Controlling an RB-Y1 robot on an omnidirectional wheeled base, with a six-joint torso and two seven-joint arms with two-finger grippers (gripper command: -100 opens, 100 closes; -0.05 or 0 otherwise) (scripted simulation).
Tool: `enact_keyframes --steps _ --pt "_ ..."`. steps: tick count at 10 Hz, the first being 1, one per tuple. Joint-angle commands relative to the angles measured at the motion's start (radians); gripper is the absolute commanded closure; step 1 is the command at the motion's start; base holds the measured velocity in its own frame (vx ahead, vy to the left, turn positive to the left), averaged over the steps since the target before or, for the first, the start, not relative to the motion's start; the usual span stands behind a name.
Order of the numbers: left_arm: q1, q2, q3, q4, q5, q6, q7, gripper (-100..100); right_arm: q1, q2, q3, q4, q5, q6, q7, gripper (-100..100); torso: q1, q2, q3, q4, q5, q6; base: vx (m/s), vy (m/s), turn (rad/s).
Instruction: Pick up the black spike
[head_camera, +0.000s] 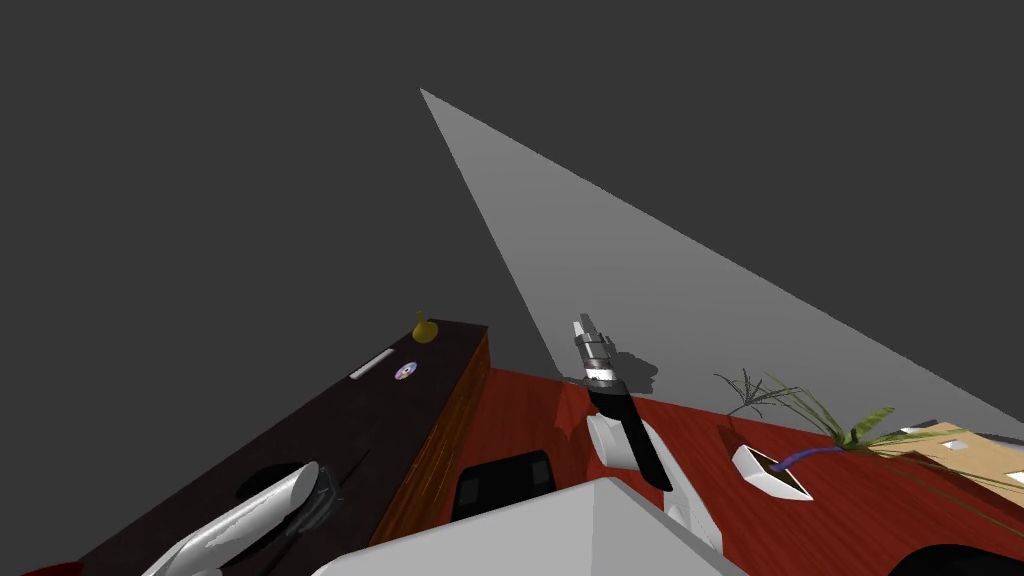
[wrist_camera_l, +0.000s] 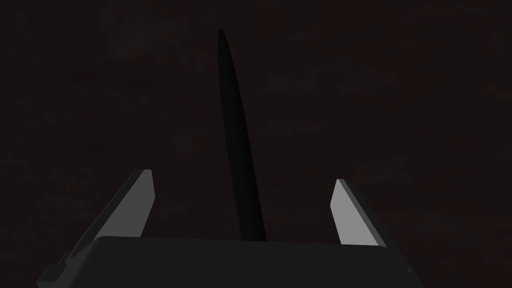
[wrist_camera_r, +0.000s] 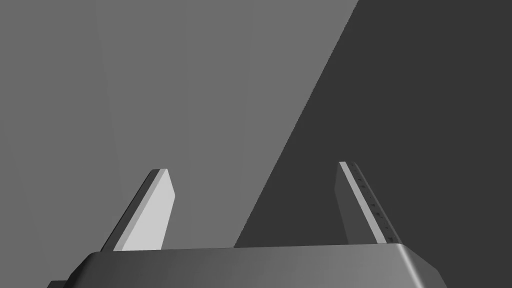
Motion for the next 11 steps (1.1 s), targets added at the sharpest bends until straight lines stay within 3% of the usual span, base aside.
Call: enact_keyframes --steps 1,2,4,5,11 --pt "0.001 0.015 0.025 0.047 0.026 0.050 0.020 -100 0.000 0.000 0.000 0.000 0.000 0.000 0.000 0 0.000 0.000 0.000 0.000 0.000 0.000 0.005 0.063 -0.183" --pt "0.001 0.015 0.025 0.047 0.026 0.063 0.020 -100 0.000 0.000 0.000 0.000 0.000 0.000 0.000 0 0.001 0.000 0.000 0.000 0.000 0.000 0.005 0.060 -0.043" --pt "-0.001 0.029 0.052 0.108 0.052 0.121 0.044 -100 0.000 0.000 0.000 0.000 0.000 0.000 0.000 0 0.002 0.000 0.000 0.000 0.000 0.000 0.002 0.076 -0.118" --pt "-0.001 0.029 0.052 0.108 0.052 0.126 0.044 -100 0.000 0.000 0.000 0.000 0.000 0.000 0.000 0 0.002 0.001 0.000 0.000 0.000 0.000 -0.004 0.054 -0.076" --pt "0.010 0.064 0.108 0.237 0.111 0.262 0.095 -100 0.000 0.000 0.000 0.000 0.000 0.000 0.000 0 0.001 0.001 0.000 0.000 0.000 -0.001 0.000 0.062 -0.118"
